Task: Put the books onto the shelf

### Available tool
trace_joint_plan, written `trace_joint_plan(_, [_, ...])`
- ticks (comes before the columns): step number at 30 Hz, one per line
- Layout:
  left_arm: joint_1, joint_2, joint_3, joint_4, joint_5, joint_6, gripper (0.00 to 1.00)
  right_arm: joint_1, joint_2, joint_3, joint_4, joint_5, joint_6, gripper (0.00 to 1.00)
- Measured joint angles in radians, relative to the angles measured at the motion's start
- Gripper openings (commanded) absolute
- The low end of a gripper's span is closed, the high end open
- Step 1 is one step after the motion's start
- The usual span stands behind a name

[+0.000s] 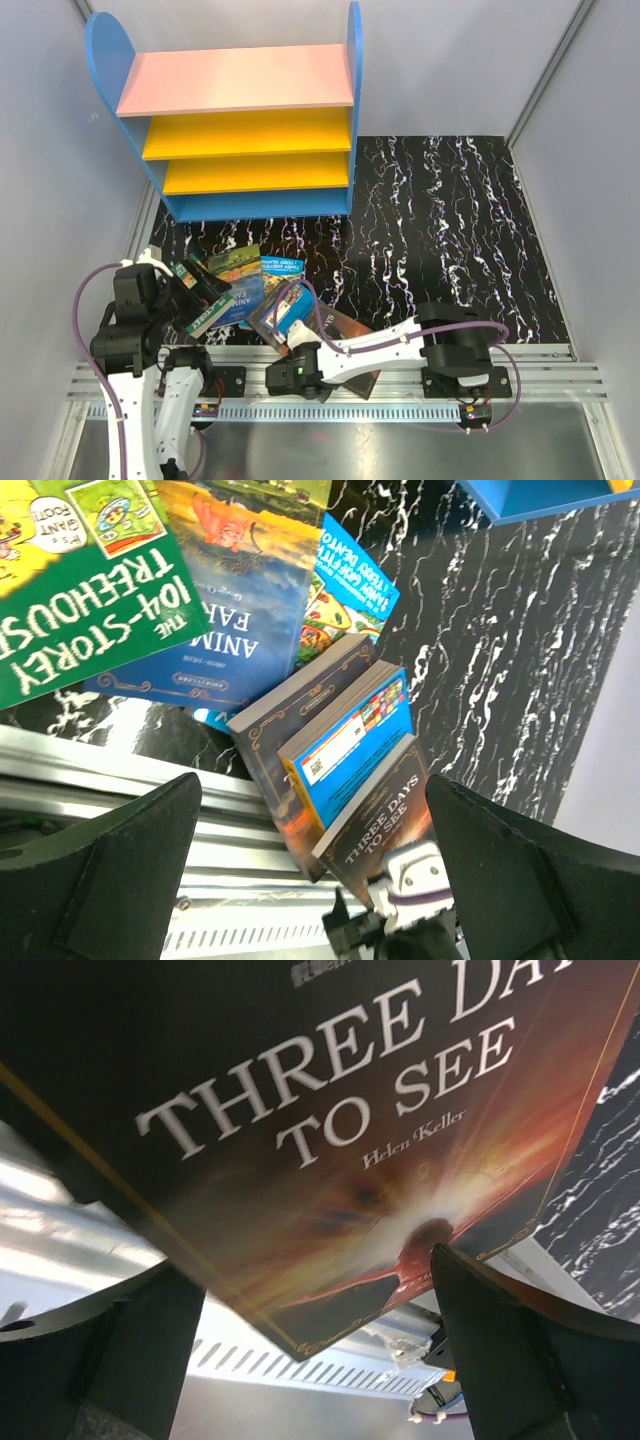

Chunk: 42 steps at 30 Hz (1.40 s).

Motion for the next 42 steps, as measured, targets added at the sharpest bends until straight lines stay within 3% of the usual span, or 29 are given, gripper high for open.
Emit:
trace_joint_plan(5, [0.000,0.000,0.006,-0.032,-0.009,0.010,0.99,0.000,0.055,0.000,-0.021,0.054,0.011,1.00])
trace_joint_plan(7, [0.000,0.000,0.008,-0.038,-0.010,0.013,0.99,0.000,0.064,0.004,-0.029,0.063,0.013,0.94])
trace_joint_plan(8, [0.000,0.000,0.012,-0.045,-0.011,0.014,0.99,0.003,0.065,0.004,-0.030,0.069,0.015,0.79])
trace_joint_plan(10, [0.000,0.000,0.030,-0.061,-0.014,0.020,0.99,0.009,0.066,0.003,-0.025,0.080,0.019,0.61])
trace_joint_plan(12, [0.000,0.000,0.048,-0.072,-0.018,0.025,0.99,0.010,0.066,-0.002,-0.030,0.095,0.027,0.35])
trace_joint_plan(18, [0.000,0.000,0.064,-0.078,-0.026,0.029,0.99,0.007,0.026,-0.026,-0.114,0.152,0.053,0.00])
trace_joint_plan(29, [0.000,0.000,0.045,-0.066,-0.027,0.027,0.99,0.006,-0.090,0.000,-0.211,0.166,0.138,0.00])
trace_joint_plan(36, [0.000,0.000,0.045,-0.047,-0.026,0.013,0.99,-0.013,-0.170,0.473,-0.218,0.285,0.068,0.00])
trace_joint_plan(39, [0.000,0.000,0.045,-0.040,-0.026,0.010,0.99,-0.044,-0.181,0.729,-0.199,0.371,-0.066,0.00])
trace_joint_plan(42, [0.000,0.000,0.046,-0.027,-0.024,0.010,0.99,-0.079,-0.204,0.884,-0.175,0.509,-0.310,0.00])
